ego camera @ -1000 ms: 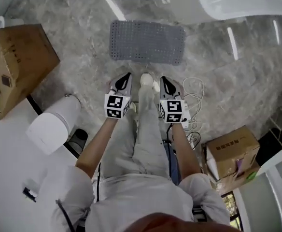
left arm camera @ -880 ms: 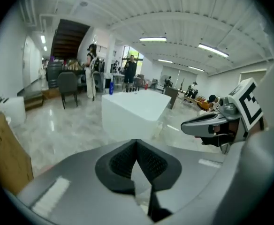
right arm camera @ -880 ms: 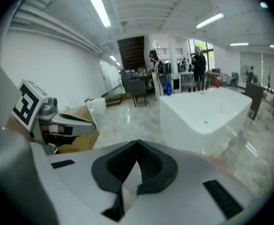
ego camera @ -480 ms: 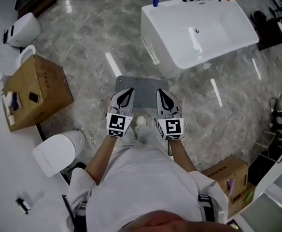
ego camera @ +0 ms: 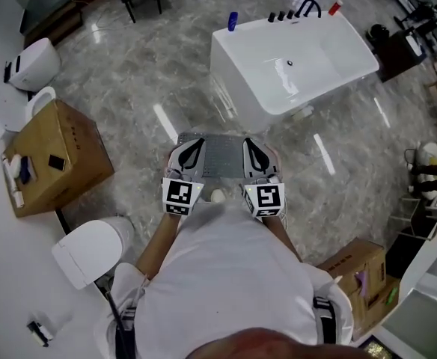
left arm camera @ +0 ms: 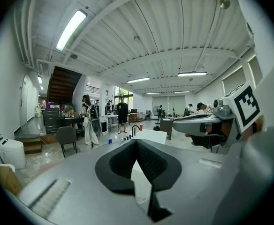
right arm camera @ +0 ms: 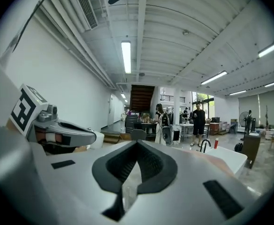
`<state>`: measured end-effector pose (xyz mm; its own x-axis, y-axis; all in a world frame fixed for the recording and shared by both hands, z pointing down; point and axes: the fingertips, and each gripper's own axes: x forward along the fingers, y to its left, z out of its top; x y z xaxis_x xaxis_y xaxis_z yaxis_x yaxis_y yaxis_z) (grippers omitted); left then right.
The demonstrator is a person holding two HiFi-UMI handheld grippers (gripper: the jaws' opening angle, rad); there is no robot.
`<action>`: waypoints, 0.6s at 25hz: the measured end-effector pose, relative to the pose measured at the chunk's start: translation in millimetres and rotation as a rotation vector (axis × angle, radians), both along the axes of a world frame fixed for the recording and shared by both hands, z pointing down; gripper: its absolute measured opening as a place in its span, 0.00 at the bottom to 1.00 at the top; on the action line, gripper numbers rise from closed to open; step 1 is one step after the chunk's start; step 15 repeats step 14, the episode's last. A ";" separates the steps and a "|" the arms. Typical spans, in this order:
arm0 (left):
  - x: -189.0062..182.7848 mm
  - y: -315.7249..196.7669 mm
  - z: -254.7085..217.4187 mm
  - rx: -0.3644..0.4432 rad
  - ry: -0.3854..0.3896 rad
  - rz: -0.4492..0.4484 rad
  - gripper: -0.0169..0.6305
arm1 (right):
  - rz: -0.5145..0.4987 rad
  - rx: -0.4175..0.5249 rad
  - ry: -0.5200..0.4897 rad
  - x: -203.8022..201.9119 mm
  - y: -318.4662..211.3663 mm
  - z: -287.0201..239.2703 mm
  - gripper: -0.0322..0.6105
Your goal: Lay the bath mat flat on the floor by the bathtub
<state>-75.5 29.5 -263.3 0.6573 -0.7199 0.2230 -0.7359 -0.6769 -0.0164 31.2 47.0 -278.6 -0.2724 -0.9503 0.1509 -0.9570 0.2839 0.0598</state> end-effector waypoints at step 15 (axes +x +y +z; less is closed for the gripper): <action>-24.5 8.2 -10.0 0.095 0.019 0.043 0.02 | 0.038 0.076 0.023 -29.9 10.8 -11.2 0.05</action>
